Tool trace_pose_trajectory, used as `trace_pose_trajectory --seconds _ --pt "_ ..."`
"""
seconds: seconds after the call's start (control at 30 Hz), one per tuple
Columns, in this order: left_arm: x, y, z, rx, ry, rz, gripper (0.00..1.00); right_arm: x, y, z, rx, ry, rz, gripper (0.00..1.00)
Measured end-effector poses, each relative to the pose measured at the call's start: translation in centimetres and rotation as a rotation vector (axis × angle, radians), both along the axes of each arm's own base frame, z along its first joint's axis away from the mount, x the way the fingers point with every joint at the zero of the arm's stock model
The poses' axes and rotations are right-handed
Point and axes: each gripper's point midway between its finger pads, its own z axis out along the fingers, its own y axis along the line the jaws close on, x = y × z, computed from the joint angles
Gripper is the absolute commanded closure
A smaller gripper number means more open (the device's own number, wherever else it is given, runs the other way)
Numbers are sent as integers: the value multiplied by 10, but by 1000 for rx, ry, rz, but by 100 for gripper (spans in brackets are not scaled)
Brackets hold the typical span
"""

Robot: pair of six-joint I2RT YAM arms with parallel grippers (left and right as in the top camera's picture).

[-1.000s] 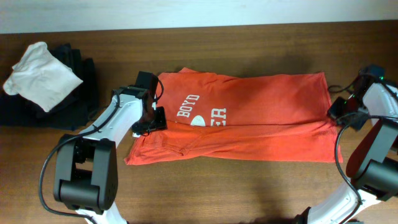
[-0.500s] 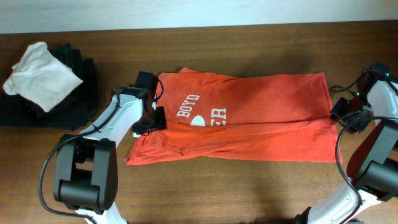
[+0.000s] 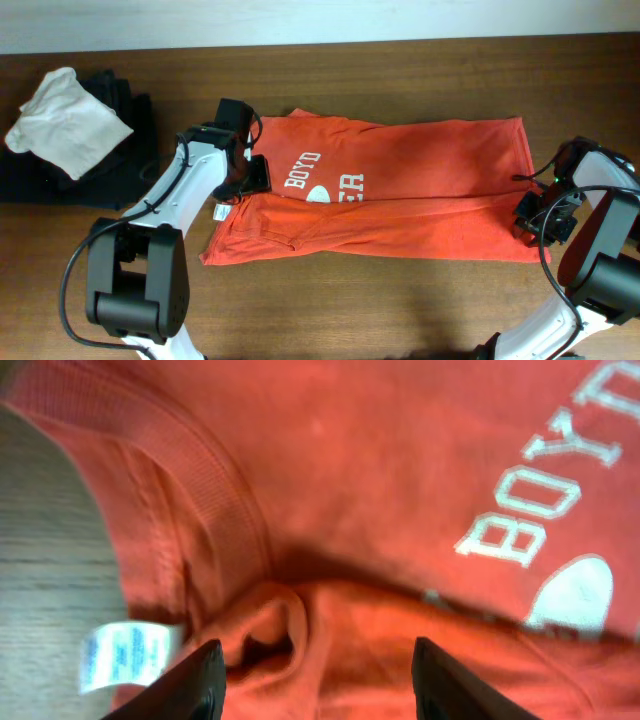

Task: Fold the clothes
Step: 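Release the left gripper and move it right over the shirt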

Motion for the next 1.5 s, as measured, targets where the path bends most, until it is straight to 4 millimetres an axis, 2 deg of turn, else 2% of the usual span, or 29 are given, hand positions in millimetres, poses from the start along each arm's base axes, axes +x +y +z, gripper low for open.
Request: trace_pose_trajectory --seconds 0.1,0.2,0.33,0.47,0.57,0.67,0.77,0.9,1.07,1.13,1.2,1.23,1.27,1.33,1.5 --pt "-7 -11 0 -35 19 -71 41 -1 1 0 3 4 1 69" --pt "-14 -41 1 -40 0 -246 40 -1 1 0 4 4 3 68" --pt "-30 -91 1 -4 -45 -493 38 -1 1 0 4 4 3 68" --pt "-36 -127 2 32 -116 -623 37 -1 1 0 4 5 3 68" --pt "-40 -143 -7 48 -129 -673 39 -1 1 0 4 4 4 68" --pt "-45 -144 -29 105 -90 -702 43 -1 1 0 4 4 4 68" --pt "-46 -138 -44 157 -64 -707 52 -1 1 0 4 4 4 68" --pt "-41 -133 -43 198 -80 -703 61 -1 1 0 4 5 4 68" --pt "-39 -131 -41 217 -86 -701 62 -1 1 0 4 5 4 68" --pt "-37 -131 -39 222 -91 -699 66 -1 1 0 4 5 3 68" --pt "-35 -131 -35 227 -91 -698 73 -1 1 0 4 4 4 68" --pt "-35 -131 -33 231 -91 -700 87 -1 1 0 4 4 4 68" --pt "-33 -131 -31 238 -93 -698 94 -1 1 0 4 5 4 68" --pt "-33 -129 -31 246 -93 -692 99 -1 1 0 4 4 4 68" --pt "-27 -129 -29 264 -117 -693 99 -1 1 0 4 4 4 68"
